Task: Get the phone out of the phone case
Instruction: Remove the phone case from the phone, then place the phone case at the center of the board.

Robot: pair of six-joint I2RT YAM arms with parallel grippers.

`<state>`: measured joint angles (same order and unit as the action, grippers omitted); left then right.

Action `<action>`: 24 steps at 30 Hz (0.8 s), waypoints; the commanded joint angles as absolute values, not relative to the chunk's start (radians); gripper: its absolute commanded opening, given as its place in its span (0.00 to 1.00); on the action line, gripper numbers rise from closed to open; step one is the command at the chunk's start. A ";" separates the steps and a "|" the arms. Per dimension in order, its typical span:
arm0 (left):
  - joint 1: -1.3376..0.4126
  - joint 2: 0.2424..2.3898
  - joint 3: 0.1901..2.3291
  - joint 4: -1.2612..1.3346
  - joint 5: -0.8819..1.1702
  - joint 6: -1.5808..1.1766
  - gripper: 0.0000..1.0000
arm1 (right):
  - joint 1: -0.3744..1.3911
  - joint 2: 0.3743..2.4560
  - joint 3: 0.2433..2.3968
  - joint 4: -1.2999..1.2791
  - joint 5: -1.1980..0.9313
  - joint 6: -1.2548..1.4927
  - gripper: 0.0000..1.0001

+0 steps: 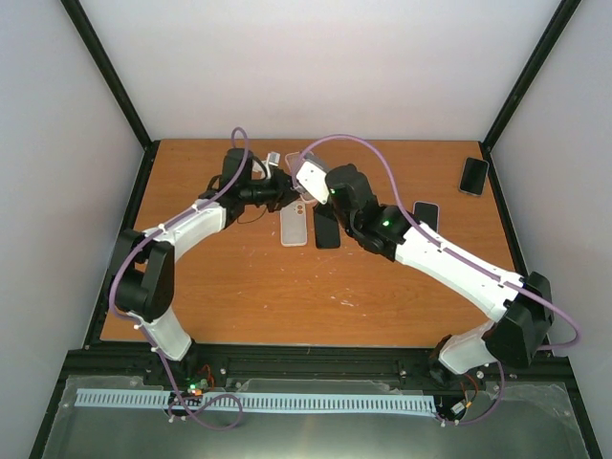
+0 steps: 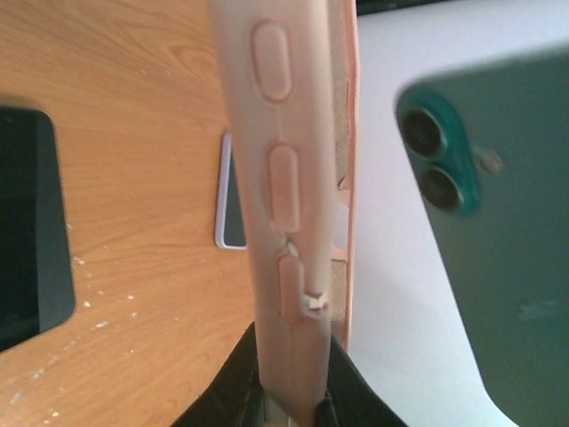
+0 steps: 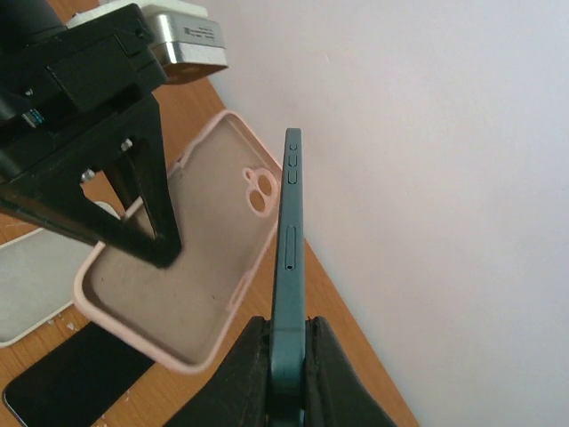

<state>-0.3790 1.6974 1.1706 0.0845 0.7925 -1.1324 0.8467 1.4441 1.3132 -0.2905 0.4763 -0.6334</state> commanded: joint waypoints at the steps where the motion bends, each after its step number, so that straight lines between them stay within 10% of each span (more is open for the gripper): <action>1: -0.357 1.692 1.199 0.069 0.741 -1.075 0.01 | 0.848 1.408 1.352 -0.293 0.475 -0.600 0.03; 24: -0.127 1.558 1.107 -0.249 0.927 -0.536 0.01 | 0.801 1.352 1.330 -0.330 0.457 -0.552 0.03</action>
<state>-0.1989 1.6161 1.1473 -0.1490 0.8085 -0.7017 0.8135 1.3918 1.3212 -0.3702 0.4553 -0.5747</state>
